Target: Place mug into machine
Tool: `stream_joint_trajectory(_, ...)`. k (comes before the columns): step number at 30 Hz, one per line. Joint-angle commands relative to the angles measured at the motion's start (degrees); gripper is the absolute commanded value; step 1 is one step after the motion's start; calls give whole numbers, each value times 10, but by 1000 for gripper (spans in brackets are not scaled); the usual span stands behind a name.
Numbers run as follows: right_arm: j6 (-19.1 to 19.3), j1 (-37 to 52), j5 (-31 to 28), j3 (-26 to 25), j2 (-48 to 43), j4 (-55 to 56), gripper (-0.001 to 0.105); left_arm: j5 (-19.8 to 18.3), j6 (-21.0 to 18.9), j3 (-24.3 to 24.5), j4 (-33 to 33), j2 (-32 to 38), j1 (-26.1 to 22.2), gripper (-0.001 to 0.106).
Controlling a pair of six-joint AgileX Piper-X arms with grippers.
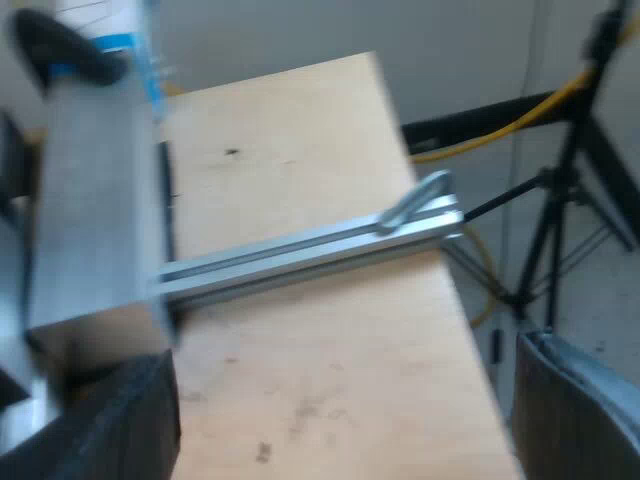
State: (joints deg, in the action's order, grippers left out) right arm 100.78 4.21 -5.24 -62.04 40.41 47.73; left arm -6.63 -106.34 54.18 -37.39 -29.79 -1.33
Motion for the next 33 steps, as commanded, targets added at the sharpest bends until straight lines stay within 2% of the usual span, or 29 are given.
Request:
stream_joint_trajectory(1, 19, 12, 12, 7, -34, 17, 70, 12, 28, 3, -39, 29, 7, 81)
stream_joint_trajectory(6, 21, -10, 14, 40, -110, 38, 70, 69, 63, 3, -101, 89, 44, 81)
stream_joint_trajectory(9, 23, -19, 14, 59, -167, 55, 70, 93, 64, 2, -139, 125, 59, 81)
stream_joint_trajectory(24, 20, -33, 15, 156, -440, 147, 70, 98, 64, 1, -335, 319, 58, 81)
stream_joint_trajectory(26, 20, -33, 11, 147, -433, 172, 70, 98, 64, 1, -353, 340, 58, 81)
stream_joint_trajectory(30, 19, -34, 21, 154, -435, 155, 70, 99, 64, -7, -390, 390, 58, 81)
stream_joint_trajectory(33, 14, -34, 21, 155, -435, 150, 70, 102, 64, -14, -411, 385, 53, 81)
